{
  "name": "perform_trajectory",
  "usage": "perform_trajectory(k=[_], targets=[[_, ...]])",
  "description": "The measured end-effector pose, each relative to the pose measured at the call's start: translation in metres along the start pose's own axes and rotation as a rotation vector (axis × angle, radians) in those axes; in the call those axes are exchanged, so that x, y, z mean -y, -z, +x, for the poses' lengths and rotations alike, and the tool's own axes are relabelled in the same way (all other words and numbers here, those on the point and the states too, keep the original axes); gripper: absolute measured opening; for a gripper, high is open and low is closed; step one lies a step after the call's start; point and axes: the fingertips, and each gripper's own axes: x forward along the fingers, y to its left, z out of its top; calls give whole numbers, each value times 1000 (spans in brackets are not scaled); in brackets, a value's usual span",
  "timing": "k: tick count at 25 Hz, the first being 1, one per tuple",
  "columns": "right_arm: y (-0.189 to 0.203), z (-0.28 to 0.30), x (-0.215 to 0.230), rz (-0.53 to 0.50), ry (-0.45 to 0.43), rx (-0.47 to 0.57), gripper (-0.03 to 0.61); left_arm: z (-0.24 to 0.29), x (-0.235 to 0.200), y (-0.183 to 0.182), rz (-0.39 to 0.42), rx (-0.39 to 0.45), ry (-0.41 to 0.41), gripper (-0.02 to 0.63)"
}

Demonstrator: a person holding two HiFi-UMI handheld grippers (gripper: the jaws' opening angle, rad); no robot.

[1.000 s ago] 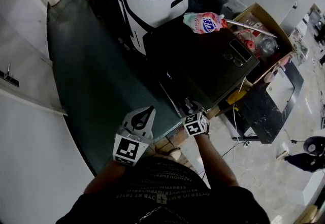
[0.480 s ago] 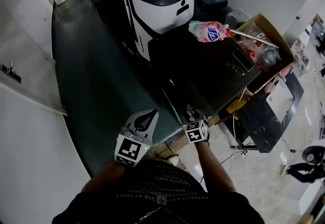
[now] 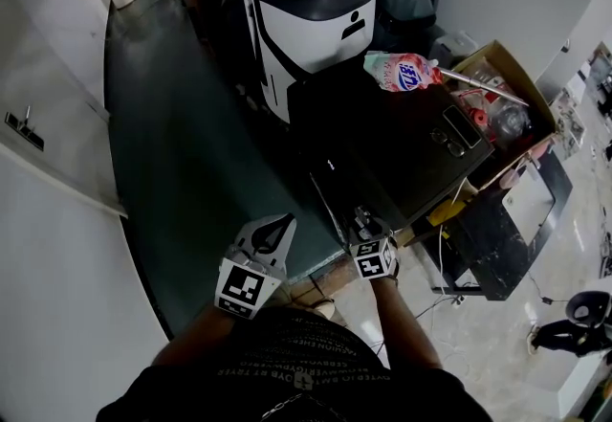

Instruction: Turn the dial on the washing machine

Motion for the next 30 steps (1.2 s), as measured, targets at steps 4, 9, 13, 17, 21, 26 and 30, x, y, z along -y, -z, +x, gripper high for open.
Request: perform_trajectory(k=[4,9,13,17,21,26,30], targets=[[-23,-7,3,-7,4,71,207,-2,-3,-2,2,0,-3,5],[-20,6,-6,-21,-33,6,218,-6,-3,0,-4,0,0,5],[-17,9,-7,-28,-18,-3,221,-8,-4,0,-3,-2,-2,5],[-12,7,-7,-25,-22,-23,215,-9,-9,-7,-6,17,-13,5],[-5,6,-5,3,-17,-32,218,-8,-8,-6,1,13,-5,5],[-2,1,-7,-12,-17,-42,224,-12,-3,0,-14,3,2,5],[-18,1,-9,-42,-16,11,221,-15,-4,1,-16,9,-8,5]])
